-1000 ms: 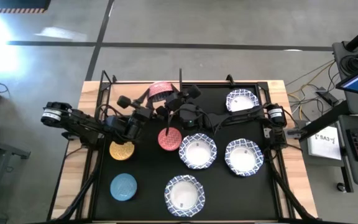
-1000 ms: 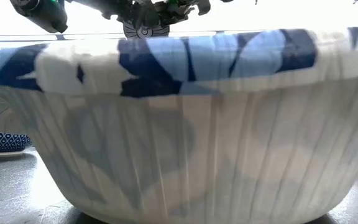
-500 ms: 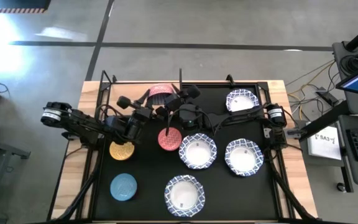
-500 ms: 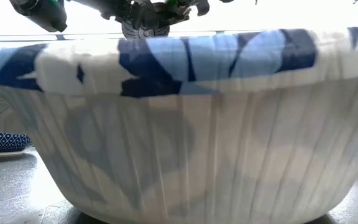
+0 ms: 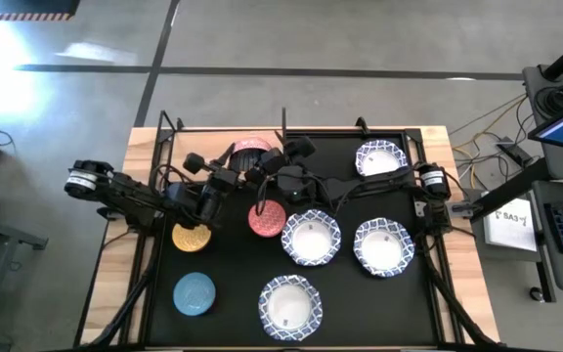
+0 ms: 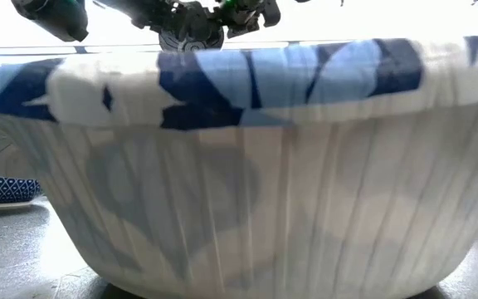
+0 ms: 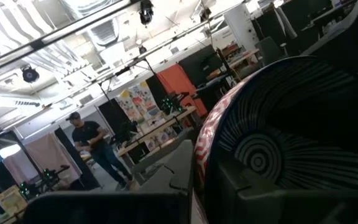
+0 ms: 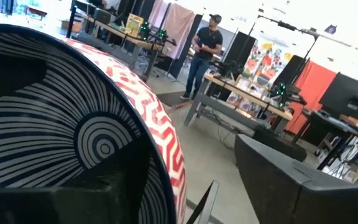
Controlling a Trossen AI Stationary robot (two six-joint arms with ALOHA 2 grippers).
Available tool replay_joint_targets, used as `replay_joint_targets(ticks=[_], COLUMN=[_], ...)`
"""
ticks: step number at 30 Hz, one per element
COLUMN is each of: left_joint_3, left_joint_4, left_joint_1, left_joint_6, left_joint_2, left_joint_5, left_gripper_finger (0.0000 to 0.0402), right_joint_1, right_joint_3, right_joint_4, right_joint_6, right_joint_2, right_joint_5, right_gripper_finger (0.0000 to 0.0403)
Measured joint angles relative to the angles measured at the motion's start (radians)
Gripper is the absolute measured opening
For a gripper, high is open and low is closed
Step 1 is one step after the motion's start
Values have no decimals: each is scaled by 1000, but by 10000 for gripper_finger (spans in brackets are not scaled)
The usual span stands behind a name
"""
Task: Place and stack bowls onto a shelf
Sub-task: Put the blue bowl on the shelf
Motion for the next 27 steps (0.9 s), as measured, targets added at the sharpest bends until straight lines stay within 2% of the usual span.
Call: replay_joint_targets(ticks=[6, 13, 16, 27], left_joint_3=[0, -1, -2, 70], left_joint_4=[-10, -129, -141, -162], left_joint_1=[-1, -2, -2, 9], left_joint_6=[-20, -79, -92, -63], left_joint_2=[0, 1, 1, -51], left_joint_5=[-19, -58, -67, -56], left_gripper_finger=[6, 6, 6, 6], right_joint_1=[0, -6, -8, -16], right_joint_3=[0, 0, 14, 225], right_joint_4=[-25, -206, -261, -550], right_joint_6=[31, 215, 245, 202], right_joint_2=[0, 0, -2, -7], right_joint_5=[13, 13, 7, -35], right_gripper_finger=[248, 256, 256, 256])
